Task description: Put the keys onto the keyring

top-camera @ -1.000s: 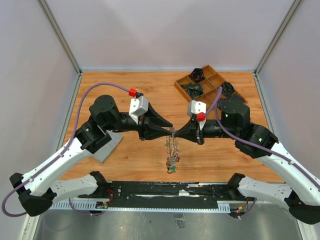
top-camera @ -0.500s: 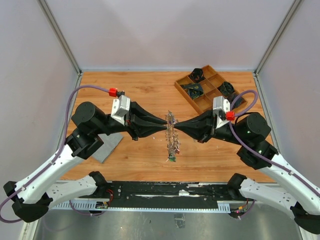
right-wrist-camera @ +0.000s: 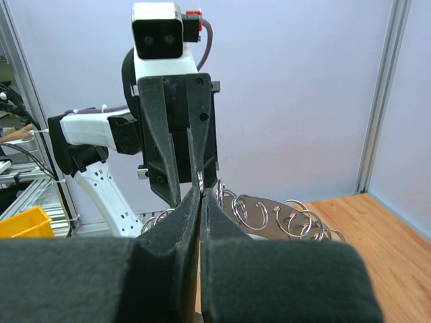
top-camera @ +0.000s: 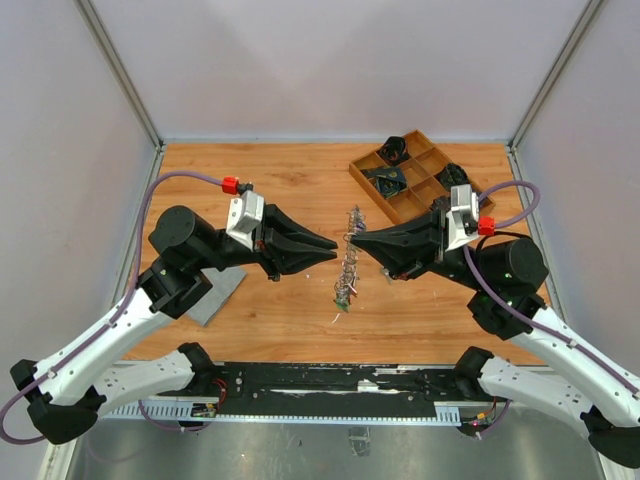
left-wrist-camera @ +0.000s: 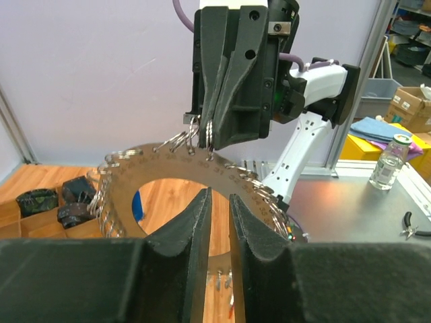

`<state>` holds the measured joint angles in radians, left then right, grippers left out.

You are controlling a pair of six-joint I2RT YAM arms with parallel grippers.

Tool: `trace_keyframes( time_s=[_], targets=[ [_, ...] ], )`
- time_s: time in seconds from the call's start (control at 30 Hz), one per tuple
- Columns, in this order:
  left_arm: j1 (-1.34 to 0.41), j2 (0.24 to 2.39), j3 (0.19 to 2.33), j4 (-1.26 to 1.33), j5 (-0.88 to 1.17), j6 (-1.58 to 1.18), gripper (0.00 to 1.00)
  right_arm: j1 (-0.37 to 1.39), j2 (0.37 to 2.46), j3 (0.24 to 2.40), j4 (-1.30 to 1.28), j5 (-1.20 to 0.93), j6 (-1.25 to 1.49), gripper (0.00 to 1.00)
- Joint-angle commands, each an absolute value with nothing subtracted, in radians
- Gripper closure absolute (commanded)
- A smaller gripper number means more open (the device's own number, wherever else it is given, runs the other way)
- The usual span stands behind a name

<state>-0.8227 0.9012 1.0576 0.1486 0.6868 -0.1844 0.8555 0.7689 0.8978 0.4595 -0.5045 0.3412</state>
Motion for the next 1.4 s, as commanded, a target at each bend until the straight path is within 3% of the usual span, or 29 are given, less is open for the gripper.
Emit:
trace_keyframes(
  time_s=[0.0, 0.77, 1.17, 1.27, 1.37],
  targets=[
    [-0.828, 0.897, 1.032, 0.253, 0.669, -0.221, 0.77, 0.864, 0.760, 0.903, 0.599, -0.514, 0.376, 1.00],
    [-0.828, 0.939, 1.009, 0.396, 0.691, -0.290, 0.74, 0.864, 0.784, 0.912, 0.573, -0.574, 0.358, 1.00],
    [-0.828, 0.949, 1.021, 0.396, 0.684, -0.293, 0.91, 0.865, 0.793, 0.914, 0.547, -0.602, 0.344, 1.00],
    [-0.828, 0.955, 1.028, 0.387, 0.685, -0.291, 0.99, 0.865, 0.792, 0.914, 0.533, -0.608, 0.334, 1.00],
    [-0.828, 0.960, 1.048, 0.345, 0.684, -0.272, 0.99, 0.866, 0.784, 0.934, 0.471, -0.613, 0.294, 1.00]
  ],
)
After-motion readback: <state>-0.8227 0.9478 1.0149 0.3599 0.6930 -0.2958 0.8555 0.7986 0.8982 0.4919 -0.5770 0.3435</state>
